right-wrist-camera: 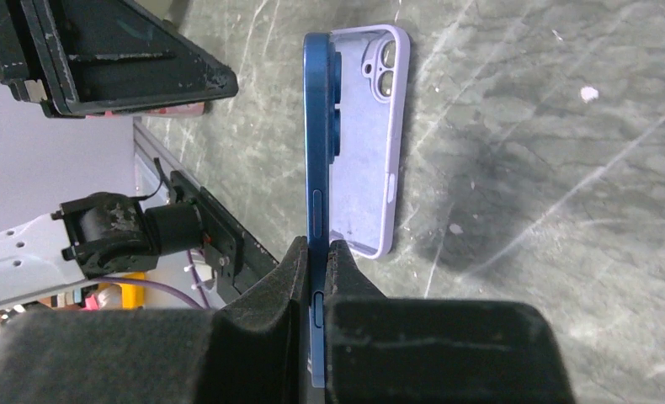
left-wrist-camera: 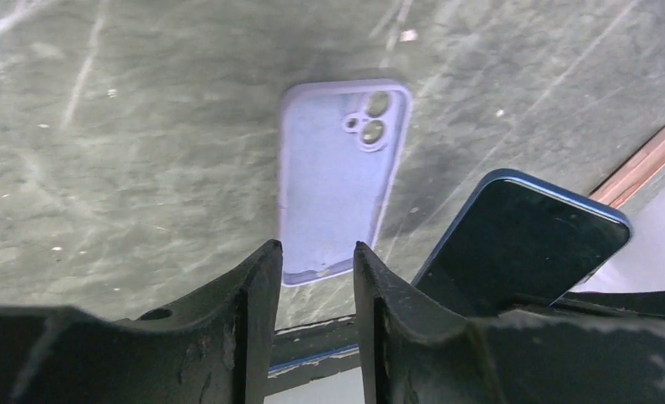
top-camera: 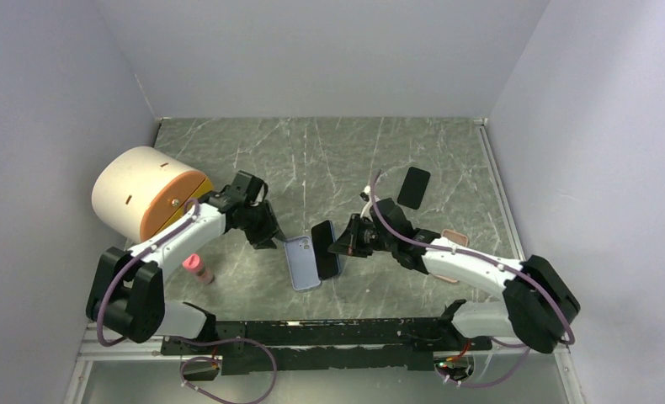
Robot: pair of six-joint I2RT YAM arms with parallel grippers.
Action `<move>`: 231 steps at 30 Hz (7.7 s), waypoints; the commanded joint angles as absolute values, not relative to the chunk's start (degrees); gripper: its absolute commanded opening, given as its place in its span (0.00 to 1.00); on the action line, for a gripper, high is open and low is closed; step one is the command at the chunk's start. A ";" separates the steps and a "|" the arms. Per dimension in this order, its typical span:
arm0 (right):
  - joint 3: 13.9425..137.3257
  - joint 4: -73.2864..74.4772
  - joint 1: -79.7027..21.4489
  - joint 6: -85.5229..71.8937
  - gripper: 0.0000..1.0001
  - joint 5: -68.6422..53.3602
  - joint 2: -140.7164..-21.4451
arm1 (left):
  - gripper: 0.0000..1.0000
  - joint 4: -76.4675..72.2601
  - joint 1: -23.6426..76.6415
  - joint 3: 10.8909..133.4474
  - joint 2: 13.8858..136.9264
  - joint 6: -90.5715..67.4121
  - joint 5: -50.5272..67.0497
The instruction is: Put the phone into the phone case
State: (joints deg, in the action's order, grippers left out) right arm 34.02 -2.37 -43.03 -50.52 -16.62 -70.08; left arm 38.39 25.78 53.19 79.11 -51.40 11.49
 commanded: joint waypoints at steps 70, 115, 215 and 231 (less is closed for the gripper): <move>45.46 -4.37 -46.65 -46.66 0.09 -24.21 -99.12 | 0.23 30.98 22.76 47.84 94.12 -45.89 14.63; 54.50 8.76 -46.05 -36.23 0.19 -15.63 -97.72 | 0.44 16.60 23.59 43.16 91.21 -44.87 31.48; 50.06 21.42 -62.81 -46.23 0.01 8.63 -102.11 | 0.48 32.51 30.05 49.17 90.92 -43.62 22.38; 46.30 7.59 -57.73 -44.72 0.40 1.40 -83.19 | 0.43 35.35 28.27 51.24 85.82 -44.83 21.87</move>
State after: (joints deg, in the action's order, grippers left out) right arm 47.86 15.27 -59.79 -45.58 5.67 -86.94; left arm 33.54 29.41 48.77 89.52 -44.45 22.35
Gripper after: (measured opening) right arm 0.338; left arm 0.431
